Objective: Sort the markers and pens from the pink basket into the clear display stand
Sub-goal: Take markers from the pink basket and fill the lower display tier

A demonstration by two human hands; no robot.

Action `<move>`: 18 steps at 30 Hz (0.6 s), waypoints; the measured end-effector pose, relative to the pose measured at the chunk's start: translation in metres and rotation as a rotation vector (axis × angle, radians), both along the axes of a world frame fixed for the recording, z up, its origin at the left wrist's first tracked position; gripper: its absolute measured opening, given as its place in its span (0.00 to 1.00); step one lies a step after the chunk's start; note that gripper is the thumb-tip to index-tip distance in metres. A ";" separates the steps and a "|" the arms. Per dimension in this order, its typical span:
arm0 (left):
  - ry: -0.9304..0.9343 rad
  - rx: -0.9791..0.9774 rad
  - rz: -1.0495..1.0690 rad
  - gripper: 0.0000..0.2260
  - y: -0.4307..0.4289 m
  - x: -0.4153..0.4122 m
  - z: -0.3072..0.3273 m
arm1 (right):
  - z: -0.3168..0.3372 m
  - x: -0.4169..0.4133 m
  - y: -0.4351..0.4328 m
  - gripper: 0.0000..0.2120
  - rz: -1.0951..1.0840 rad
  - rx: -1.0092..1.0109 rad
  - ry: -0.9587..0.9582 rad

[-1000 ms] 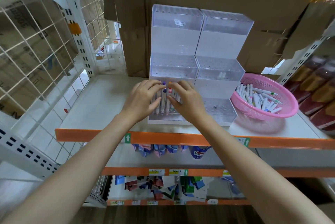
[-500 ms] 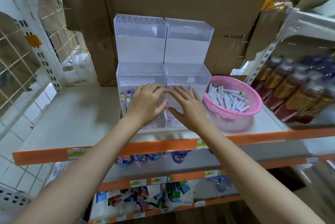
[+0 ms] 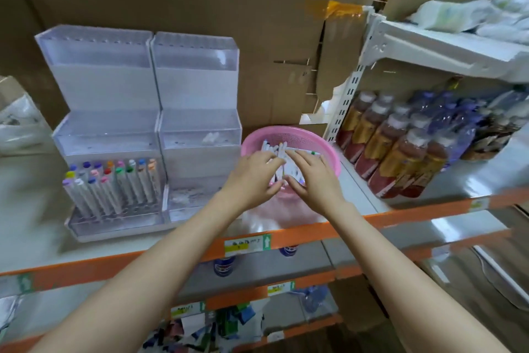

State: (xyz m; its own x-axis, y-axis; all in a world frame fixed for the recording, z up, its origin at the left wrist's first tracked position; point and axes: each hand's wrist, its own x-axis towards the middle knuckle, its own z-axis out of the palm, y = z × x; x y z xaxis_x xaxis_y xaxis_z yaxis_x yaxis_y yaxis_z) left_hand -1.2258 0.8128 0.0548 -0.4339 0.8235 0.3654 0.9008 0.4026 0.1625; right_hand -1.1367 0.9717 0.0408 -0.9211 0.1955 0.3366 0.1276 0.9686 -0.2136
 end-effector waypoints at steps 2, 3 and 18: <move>0.010 -0.038 0.028 0.19 0.024 0.003 -0.002 | 0.000 0.002 0.021 0.26 0.010 -0.030 -0.035; 0.008 -0.063 0.052 0.20 0.034 0.003 -0.003 | -0.001 0.001 0.029 0.26 0.020 -0.052 -0.052; -0.212 -0.402 0.387 0.19 0.088 -0.042 -0.027 | -0.006 -0.059 0.062 0.13 -0.003 0.021 -0.473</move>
